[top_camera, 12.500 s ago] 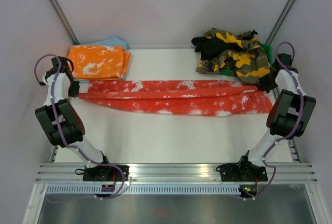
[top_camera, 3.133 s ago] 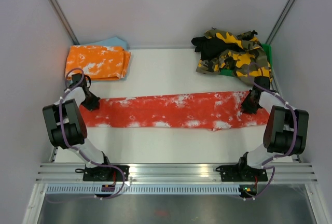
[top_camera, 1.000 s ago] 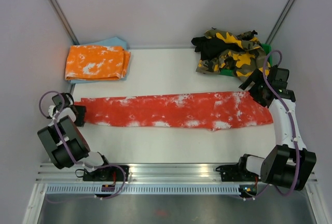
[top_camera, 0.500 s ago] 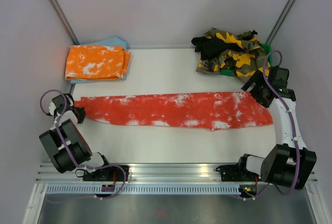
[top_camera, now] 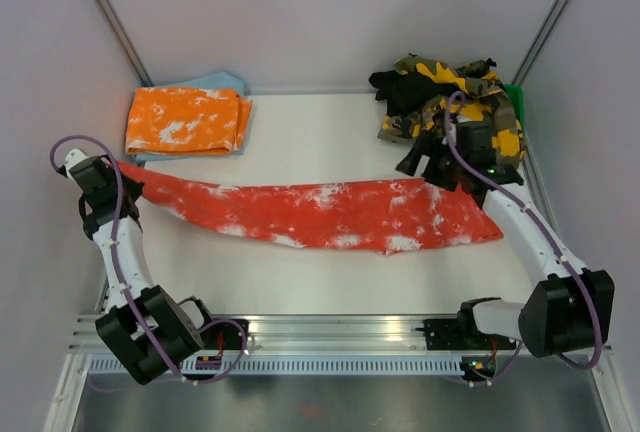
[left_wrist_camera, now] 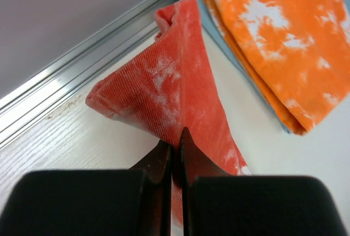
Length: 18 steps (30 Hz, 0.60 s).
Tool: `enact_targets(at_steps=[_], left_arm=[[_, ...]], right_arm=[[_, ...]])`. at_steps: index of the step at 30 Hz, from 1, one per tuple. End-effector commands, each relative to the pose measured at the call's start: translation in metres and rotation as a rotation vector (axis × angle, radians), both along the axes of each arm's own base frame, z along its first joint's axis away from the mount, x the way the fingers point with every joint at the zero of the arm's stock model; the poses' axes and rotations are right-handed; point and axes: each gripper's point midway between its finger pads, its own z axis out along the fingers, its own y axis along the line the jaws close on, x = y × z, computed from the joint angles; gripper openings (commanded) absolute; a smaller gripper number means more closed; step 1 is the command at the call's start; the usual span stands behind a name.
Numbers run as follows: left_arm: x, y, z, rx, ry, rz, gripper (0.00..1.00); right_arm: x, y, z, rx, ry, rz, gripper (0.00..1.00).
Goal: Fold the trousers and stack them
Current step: Fold the trousers
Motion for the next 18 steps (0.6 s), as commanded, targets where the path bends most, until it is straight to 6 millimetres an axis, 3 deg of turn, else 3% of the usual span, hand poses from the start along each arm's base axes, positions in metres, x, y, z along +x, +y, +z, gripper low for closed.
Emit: enact_targets(at_steps=[1,3,4,6,7,9,10,11,12,13,14,15,17,18], left_arm=[[0.024,-0.003,0.064,0.178,-0.129,-0.184,0.02],[0.032,-0.017,0.068,0.154,-0.167,-0.267,0.02],[0.034,-0.020,0.072,0.159,-0.190,-0.293,0.02],[0.039,-0.039,0.080,0.147,-0.241,-0.387,0.02],[0.041,-0.042,0.082,0.153,-0.255,-0.412,0.02],[0.043,-0.055,0.085,0.149,-0.283,-0.479,0.02],[0.043,-0.058,0.083,0.147,-0.290,-0.493,0.02],[0.043,-0.062,0.084,0.140,-0.300,-0.508,0.02],[0.043,-0.065,0.085,0.140,-0.306,-0.518,0.02],[0.043,-0.067,0.084,0.137,-0.309,-0.528,0.02],[0.043,-0.071,0.085,0.134,-0.315,-0.547,0.02],[0.043,-0.074,0.086,0.136,-0.321,-0.559,0.02],[0.044,-0.080,0.087,0.132,-0.337,-0.597,0.02],[0.044,-0.084,0.087,0.128,-0.345,-0.612,0.02]], right_arm=[[-0.003,0.087,0.018,0.076,-0.085,0.212,0.95],[-0.003,0.119,0.025,0.110,-0.123,0.251,0.92],[-0.013,0.151,0.021,0.120,-0.116,0.320,0.91],[-0.012,0.183,0.013,0.117,-0.123,0.354,0.89],[-0.025,0.213,0.013,0.125,-0.128,0.426,0.83],[-0.028,0.246,0.010,0.154,-0.150,0.455,0.65],[-0.040,0.273,-0.008,0.154,-0.116,0.496,0.44],[-0.041,0.289,-0.010,0.182,-0.125,0.504,0.38],[-0.043,0.305,-0.029,0.178,-0.100,0.518,0.32],[-0.055,0.327,-0.029,0.188,-0.106,0.554,0.19],[-0.055,0.337,-0.033,0.187,-0.109,0.551,0.15],[-0.056,0.351,-0.050,0.189,-0.084,0.555,0.13],[-0.059,0.380,-0.044,0.224,-0.103,0.579,0.05],[-0.060,0.391,-0.062,0.214,-0.077,0.580,0.04]])
